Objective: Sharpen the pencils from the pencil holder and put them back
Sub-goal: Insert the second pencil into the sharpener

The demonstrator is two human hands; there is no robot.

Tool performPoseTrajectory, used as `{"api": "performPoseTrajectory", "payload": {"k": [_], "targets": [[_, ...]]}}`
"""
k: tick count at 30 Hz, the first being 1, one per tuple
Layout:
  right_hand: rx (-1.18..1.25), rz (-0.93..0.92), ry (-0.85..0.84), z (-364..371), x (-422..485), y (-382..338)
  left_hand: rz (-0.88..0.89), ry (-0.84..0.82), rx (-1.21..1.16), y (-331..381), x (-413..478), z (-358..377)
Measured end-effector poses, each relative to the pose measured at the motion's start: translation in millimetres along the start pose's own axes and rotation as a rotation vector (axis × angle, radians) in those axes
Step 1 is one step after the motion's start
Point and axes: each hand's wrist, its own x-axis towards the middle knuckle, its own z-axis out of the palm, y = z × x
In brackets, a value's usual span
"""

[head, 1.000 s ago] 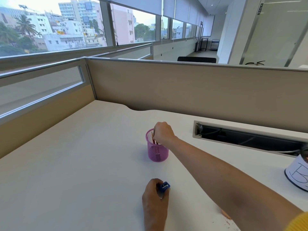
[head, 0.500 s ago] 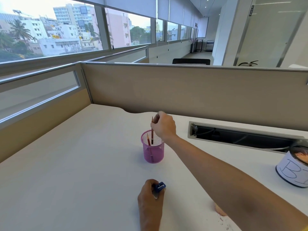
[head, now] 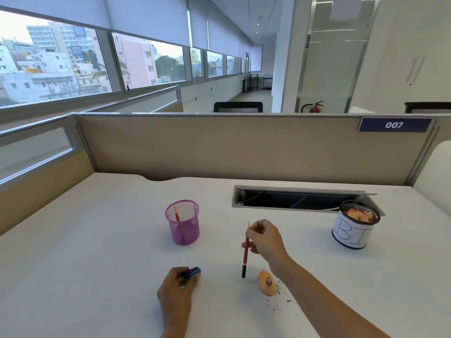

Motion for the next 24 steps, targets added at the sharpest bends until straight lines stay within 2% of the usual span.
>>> {"api": "performPoseTrajectory", "payload": {"k": [4, 8, 13, 18, 24], "targets": [[-0.090, 0.106, -0.047, -17.1, -32.4, 39.3, -0.074, -0.015, -0.053, 13.6, -11.1, 8.3], [-0.135, 0.137, -0.059, -32.0, -58.6, 54.7, -0.164, -0.151, -0.223, 28.2, -32.0, 33.4], [-0.232, 0.011, -0.033, -52.6, -82.4, 54.0, -0.306, -0.312, -0.524, 45.4, -54.2, 61.4], [-0.294, -0.080, 0.055, -65.0, -93.1, 49.7, -0.327, -0.427, -0.619, 62.2, -71.4, 75.0], [-0.313, -0.113, 0.140, -68.1, -99.0, 49.1, -0.307, -0.483, -0.638, 75.8, -88.2, 82.4]]}}
